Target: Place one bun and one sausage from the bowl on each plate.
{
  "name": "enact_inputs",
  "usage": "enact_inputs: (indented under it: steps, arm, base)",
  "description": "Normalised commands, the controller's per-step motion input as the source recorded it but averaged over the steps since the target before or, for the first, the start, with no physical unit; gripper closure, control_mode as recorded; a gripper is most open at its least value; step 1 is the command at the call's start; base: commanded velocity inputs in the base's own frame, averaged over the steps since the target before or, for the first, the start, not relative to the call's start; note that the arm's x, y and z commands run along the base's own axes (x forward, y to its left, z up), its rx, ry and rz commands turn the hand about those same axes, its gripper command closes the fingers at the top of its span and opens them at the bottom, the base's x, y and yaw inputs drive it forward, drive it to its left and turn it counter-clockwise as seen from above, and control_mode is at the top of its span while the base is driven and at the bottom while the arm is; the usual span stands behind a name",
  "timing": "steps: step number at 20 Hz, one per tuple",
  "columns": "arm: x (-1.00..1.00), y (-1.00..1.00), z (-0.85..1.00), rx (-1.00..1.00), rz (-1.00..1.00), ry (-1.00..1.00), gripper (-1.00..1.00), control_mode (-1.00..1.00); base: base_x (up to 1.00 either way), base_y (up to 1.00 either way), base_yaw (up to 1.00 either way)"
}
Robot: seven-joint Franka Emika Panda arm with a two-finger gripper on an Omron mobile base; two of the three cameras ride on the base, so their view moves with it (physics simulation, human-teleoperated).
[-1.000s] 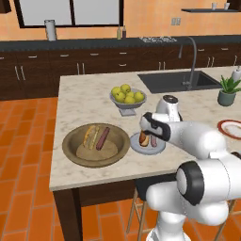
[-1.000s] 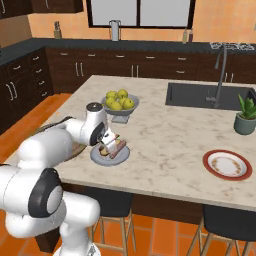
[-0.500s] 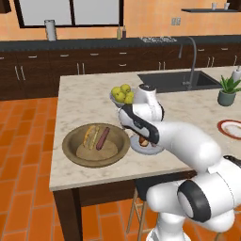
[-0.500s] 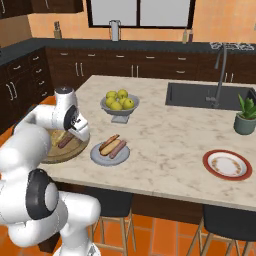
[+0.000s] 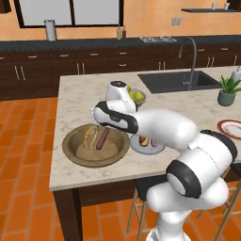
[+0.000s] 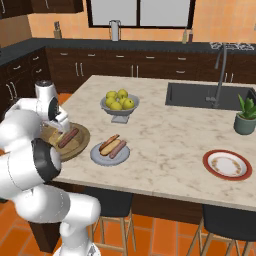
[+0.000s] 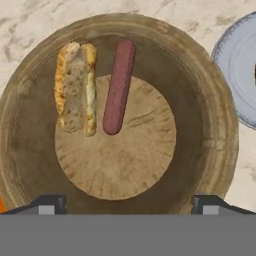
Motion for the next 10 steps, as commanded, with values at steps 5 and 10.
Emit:
enact_inputs:
  steps: [5,10]
  arm:
    - [0.69,0.27,-0.53,0.0,0.03,0.02,-1.0,-1.0]
    - [0.63,0.26,-0.36,0.0,0.0,0.03,-1.0,-1.0]
  base:
    - [0.0,0.0,0.0]
    - [0.0,0.0,0.0]
